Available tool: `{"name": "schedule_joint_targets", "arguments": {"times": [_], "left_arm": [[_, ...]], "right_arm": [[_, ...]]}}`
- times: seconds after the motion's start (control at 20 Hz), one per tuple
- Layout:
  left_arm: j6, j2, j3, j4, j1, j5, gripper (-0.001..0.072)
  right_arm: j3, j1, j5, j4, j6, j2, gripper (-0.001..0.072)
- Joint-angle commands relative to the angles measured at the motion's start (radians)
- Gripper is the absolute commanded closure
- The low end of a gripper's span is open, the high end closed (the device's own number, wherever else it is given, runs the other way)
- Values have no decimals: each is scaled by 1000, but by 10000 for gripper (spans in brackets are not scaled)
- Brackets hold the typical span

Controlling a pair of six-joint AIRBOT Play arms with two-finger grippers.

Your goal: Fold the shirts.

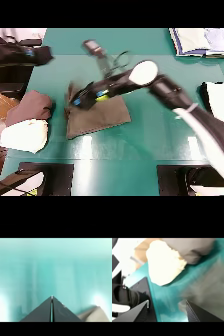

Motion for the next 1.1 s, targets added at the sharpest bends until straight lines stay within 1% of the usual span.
{"name": "schedule_joint_targets", "arguments": {"times": [0.0, 0.05, 0.15, 0.3, 0.45, 0.5, 0.55, 0.6, 0.7, 0.8, 0.95, 1.0, 1.05], "left_arm": [[0, 80, 0, 37, 89, -45, 676], [11, 79, 0, 37, 89, -59, 676], [18, 79, 0, 33, 89, -80, 675], [34, 79, 0, 33, 89, -88, 676], [34, 79, 0, 32, 89, -106, 676], [34, 79, 0, 30, 89, -102, 675], [34, 79, 0, 29, 89, -101, 676], [34, 79, 0, 29, 86, -103, 676], [39, 79, 0, 23, 83, -109, 676], [44, 79, 0, 16, 83, -109, 676], [45, 79, -2, 5, 83, -111, 676], [44, 79, -3, 1, 83, -112, 676], [44, 79, -3, -3, 83, -111, 676]], "right_arm": [[126, 54, 131, -5, -24, -131, 207], [130, 22, 193, -10, -1, -134, 213], [71, -65, 254, -71, 36, -104, 260], [-133, -245, 249, -168, 96, -14, 261], [-348, -447, 227, -184, 117, 66, 250], [-405, -513, 203, -184, 128, 80, 134], [-443, -563, 184, -179, 148, 82, 54], [-476, -611, 171, -166, 148, 76, 55], [-506, -650, 172, -116, 145, 33, 57], [-506, -644, 175, -48, 113, -31, 58], [-505, -585, 156, 91, 56, -121, 67], [-505, -557, 148, 117, 53, -141, 67], [-501, -530, 141, 133, 45, -160, 82]]}}
